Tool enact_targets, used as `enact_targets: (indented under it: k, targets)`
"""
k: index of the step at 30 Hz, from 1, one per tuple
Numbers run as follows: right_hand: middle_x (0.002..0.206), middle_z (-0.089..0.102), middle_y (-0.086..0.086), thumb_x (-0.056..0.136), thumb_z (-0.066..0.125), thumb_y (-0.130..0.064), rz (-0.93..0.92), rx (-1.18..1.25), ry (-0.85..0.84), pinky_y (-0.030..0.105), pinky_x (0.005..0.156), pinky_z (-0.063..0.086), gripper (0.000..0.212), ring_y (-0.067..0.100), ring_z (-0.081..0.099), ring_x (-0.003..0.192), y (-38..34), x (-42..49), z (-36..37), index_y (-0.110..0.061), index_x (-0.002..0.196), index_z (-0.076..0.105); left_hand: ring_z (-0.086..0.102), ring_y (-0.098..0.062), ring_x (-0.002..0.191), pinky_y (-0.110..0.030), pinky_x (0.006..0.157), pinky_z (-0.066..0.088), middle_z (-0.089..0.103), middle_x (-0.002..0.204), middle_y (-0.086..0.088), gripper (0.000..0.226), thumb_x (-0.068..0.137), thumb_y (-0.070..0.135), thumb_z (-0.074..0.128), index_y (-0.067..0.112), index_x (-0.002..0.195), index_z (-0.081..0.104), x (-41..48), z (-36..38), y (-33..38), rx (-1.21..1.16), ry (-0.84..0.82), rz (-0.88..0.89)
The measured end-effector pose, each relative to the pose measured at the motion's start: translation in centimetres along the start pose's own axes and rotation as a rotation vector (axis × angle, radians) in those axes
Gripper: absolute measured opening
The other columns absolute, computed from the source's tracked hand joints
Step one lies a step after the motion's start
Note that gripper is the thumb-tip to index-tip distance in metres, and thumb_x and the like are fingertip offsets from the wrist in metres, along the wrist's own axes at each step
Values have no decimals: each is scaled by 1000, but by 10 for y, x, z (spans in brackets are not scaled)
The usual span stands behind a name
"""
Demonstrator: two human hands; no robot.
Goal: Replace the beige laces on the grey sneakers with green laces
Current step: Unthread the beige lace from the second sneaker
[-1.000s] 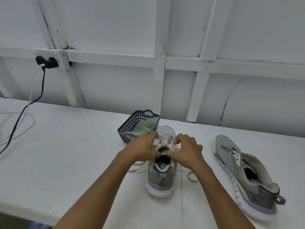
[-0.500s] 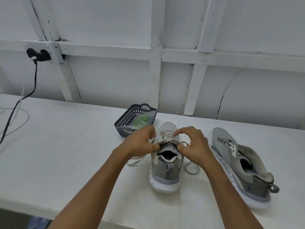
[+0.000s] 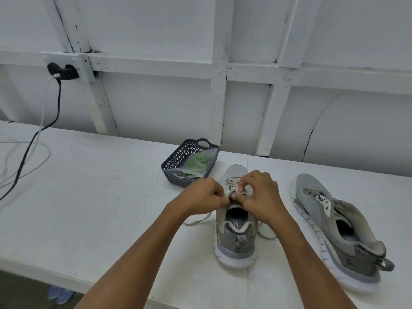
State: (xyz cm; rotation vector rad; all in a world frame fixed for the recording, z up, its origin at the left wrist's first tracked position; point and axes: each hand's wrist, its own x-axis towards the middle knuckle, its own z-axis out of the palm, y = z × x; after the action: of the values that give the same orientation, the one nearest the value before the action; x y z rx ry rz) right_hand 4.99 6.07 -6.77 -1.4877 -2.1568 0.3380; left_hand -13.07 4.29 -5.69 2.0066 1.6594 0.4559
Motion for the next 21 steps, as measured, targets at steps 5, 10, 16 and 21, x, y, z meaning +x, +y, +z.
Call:
enact_targets:
  k: [5,10,16,21]
  targets:
    - [83,65,4,87,72,-20,411,762,218,36,75,47,24,20,60,82,10,1,-4,-15,71,55,41,-7,51,-25,51,31,49,54,6,35,86,30,68,23,54,54,1,1,-3,-81,-38,-9]
    - [89,67,-2,88,71,-20,348,701,224,37,84,50,18,12,59,87,23,5,-16,-19,77,57,38,-10,51,-25,52,30,45,54,4,37,84,29,68,19,53,50,5,3,-5,-119,-47,-15]
    - [123,55,-15,76,80,-33,-150,18,-167,30,103,31,14,9,36,121,-4,7,-22,-33,86,71,34,-8,47,-26,50,29,41,49,8,34,82,26,69,17,53,53,10,3,-7,-162,-100,-15]
    - [128,51,-14,80,75,-37,-164,-190,-146,33,98,29,9,13,34,126,-5,10,-20,-32,86,70,37,-11,51,-27,54,31,43,49,9,33,83,24,69,18,54,56,10,2,-9,-207,-118,-27]
